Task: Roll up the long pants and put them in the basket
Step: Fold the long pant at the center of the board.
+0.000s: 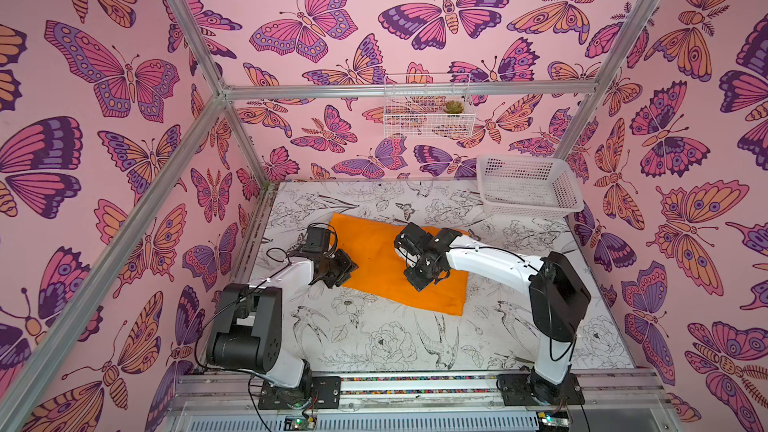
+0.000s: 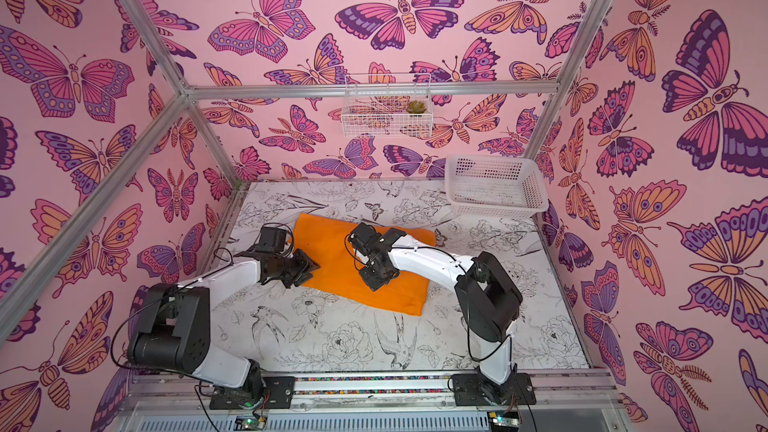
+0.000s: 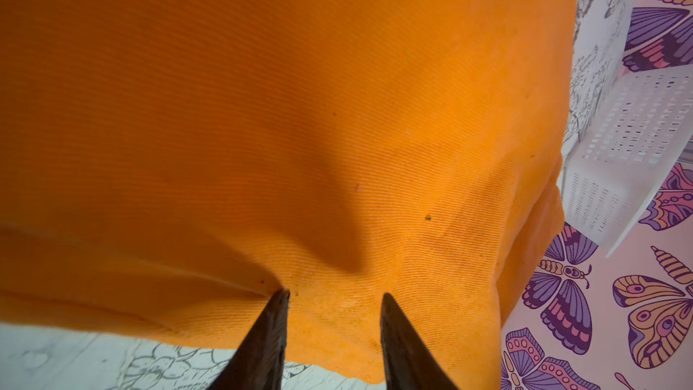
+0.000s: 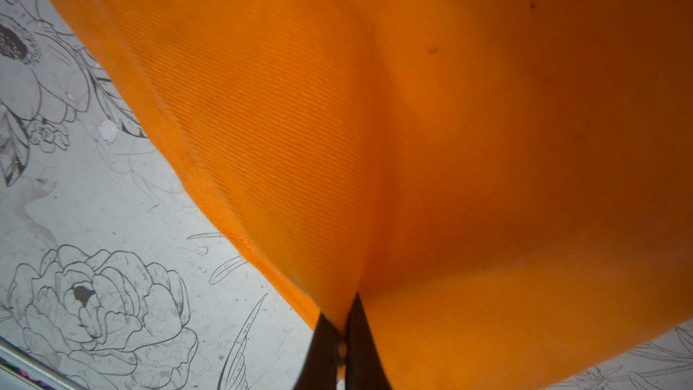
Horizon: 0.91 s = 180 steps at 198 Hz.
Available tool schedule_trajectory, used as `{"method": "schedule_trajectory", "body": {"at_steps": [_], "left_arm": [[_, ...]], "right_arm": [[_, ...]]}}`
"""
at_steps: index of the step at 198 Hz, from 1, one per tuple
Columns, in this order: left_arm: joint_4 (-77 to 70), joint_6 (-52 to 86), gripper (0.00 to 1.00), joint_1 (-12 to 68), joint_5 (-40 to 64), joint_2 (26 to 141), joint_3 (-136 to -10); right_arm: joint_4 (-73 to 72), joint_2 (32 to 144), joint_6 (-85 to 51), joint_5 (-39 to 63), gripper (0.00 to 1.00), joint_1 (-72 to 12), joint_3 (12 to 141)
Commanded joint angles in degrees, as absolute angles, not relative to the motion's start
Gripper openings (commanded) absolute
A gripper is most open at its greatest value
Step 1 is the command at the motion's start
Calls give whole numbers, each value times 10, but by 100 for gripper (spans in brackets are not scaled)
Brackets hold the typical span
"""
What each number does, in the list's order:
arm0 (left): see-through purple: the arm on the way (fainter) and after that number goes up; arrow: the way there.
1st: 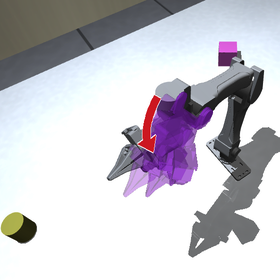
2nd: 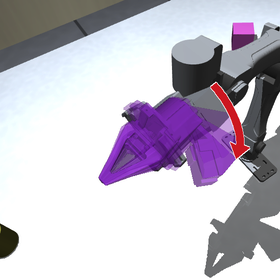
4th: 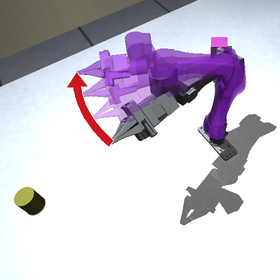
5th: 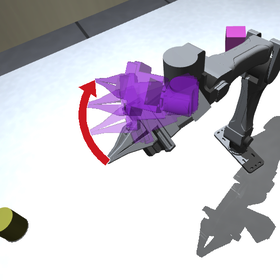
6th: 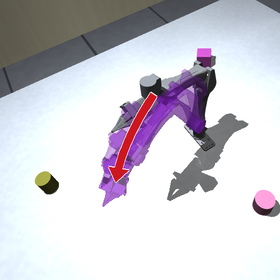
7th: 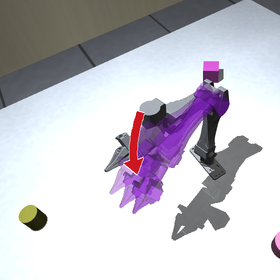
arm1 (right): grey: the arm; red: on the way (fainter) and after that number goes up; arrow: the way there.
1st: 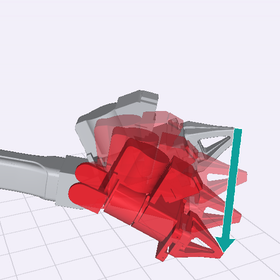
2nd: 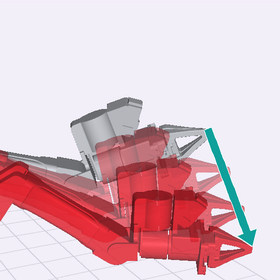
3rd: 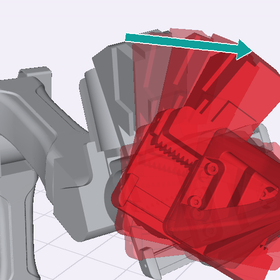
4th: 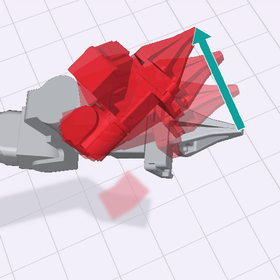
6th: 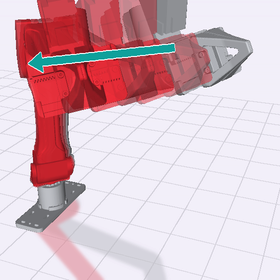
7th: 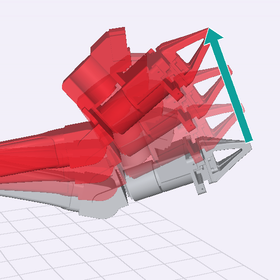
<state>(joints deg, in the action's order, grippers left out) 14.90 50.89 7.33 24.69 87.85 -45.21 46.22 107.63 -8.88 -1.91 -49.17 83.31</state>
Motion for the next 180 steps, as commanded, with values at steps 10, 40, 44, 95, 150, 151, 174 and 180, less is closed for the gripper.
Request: {"method": "schedule_trajectory", "body": {"at_steps": [10, 40, 44, 95, 150, 151, 174, 180], "left_arm": [[150, 516, 42, 77, 252, 870, -433], [146, 516, 42, 77, 250, 881, -429], [144, 517, 42, 77, 251, 883, -429], [128, 514, 42, 77, 235, 909, -446], [127, 503, 25, 77, 222, 932, -478], [127, 503, 24, 77, 222, 932, -478], [133, 498, 14, 77, 214, 909, -467], [137, 497, 13, 77, 212, 902, -463]], "right_arm": [[481, 1088, -83, -12, 0, -498, 854], [483, 1092, -83, -10, 0, -497, 856], [483, 1092, -83, -11, 0, -498, 857], [487, 1092, -82, -11, 0, -498, 856], [490, 1092, -81, -14, 0, -497, 854], [490, 1092, -81, -15, 0, -497, 854], [492, 1093, -81, -17, 0, -497, 855], [493, 1094, -80, -18, 0, -498, 854]]}}
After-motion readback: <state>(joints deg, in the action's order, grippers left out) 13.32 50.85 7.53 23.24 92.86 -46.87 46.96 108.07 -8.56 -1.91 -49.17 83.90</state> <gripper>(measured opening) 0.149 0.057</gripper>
